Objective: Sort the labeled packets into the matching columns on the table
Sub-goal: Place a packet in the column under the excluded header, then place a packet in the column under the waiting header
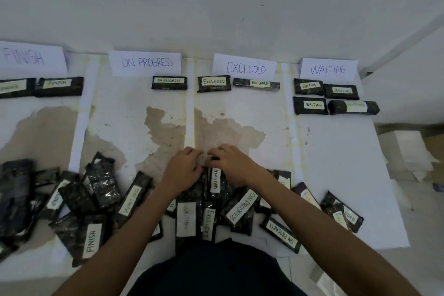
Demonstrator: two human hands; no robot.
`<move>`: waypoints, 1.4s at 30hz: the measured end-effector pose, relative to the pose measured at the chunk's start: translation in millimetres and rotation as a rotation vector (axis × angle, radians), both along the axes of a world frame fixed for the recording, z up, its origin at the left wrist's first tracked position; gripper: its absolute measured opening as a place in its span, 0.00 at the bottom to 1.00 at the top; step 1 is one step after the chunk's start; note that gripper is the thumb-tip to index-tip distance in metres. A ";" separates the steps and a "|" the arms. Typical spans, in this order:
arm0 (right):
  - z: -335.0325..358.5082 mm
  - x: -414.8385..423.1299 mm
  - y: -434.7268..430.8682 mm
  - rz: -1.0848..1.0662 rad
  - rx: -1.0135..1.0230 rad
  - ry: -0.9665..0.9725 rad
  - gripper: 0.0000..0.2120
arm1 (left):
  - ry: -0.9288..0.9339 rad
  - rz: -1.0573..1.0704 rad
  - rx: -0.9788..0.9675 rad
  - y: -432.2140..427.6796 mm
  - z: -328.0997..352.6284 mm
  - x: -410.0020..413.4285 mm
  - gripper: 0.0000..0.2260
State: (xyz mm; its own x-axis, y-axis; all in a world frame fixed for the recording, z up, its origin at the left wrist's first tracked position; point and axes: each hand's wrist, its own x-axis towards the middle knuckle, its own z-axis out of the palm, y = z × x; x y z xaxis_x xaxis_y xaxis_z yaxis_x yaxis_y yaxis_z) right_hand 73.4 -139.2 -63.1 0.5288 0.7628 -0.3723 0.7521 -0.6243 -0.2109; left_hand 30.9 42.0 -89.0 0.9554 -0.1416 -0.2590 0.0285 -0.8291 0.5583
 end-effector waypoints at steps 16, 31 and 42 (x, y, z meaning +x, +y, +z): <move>13.5 -12.0 -2.8 0.238 -0.232 -0.229 0.17 | -0.053 -0.033 0.007 -5.1 22.3 -21.8 0.19; 59.9 11.0 -184.5 -0.516 -0.169 -0.203 0.23 | -0.111 -0.149 -0.023 -128.6 47.3 18.7 0.20; 12.3 88.9 -262.4 -0.677 -0.166 -0.249 0.21 | -0.079 -0.145 0.082 -214.3 -5.3 91.3 0.25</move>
